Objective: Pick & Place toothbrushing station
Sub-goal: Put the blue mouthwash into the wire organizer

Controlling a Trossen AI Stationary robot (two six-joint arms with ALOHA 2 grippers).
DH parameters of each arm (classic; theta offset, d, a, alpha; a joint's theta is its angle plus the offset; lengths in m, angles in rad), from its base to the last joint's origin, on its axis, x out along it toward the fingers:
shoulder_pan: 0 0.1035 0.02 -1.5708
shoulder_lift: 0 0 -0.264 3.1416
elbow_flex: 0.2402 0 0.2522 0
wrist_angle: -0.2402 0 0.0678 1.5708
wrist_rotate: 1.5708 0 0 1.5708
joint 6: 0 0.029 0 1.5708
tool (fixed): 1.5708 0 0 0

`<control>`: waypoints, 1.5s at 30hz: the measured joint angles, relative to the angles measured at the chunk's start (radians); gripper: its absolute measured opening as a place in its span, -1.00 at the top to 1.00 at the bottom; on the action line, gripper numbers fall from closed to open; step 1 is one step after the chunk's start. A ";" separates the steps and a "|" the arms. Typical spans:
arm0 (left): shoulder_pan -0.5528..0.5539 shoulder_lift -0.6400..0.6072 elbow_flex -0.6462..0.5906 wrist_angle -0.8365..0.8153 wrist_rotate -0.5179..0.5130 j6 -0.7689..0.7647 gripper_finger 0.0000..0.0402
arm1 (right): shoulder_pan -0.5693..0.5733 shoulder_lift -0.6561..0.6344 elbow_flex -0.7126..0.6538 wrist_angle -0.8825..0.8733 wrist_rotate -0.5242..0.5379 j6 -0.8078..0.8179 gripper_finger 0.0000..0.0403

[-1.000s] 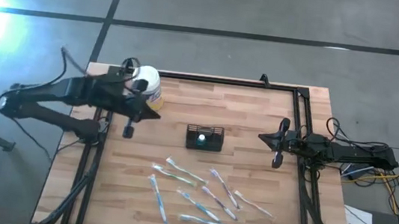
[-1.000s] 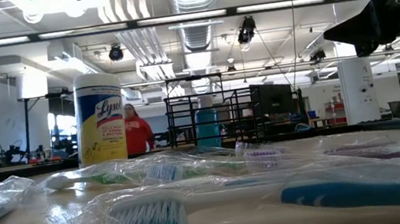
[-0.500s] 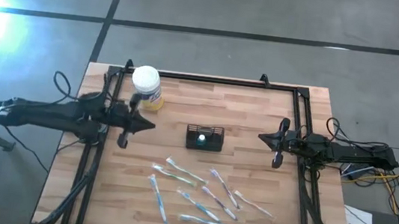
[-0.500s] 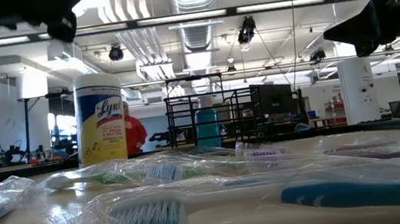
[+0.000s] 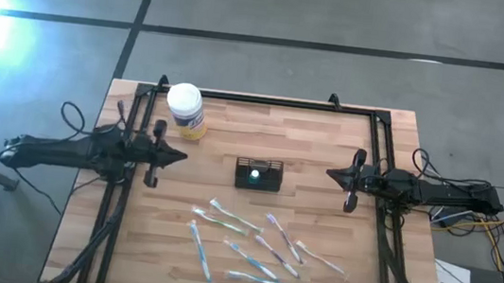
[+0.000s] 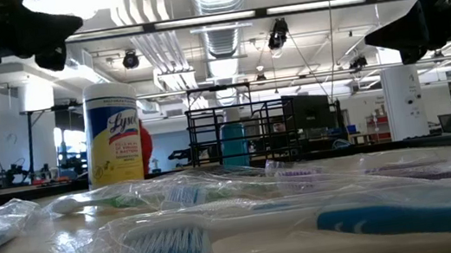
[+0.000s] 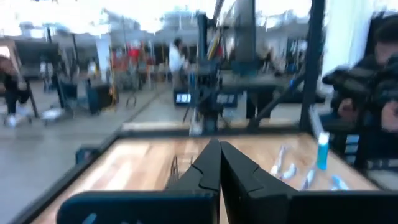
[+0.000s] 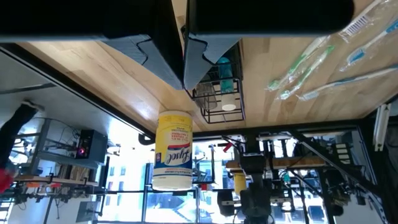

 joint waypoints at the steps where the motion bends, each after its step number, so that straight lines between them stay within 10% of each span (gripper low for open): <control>1: 0.000 -0.011 -0.015 0.023 0.009 0.000 0.99 | 0.000 0.000 0.000 0.000 0.000 -0.001 0.96; 24: 0.000 -0.058 -0.173 0.100 0.014 -0.024 0.96 | 0.001 0.003 0.031 0.221 -0.086 -0.042 0.96; 45: 0.000 -0.057 -0.174 0.036 -0.037 -0.049 0.92 | 0.247 0.630 0.911 -0.621 -0.234 -0.111 0.96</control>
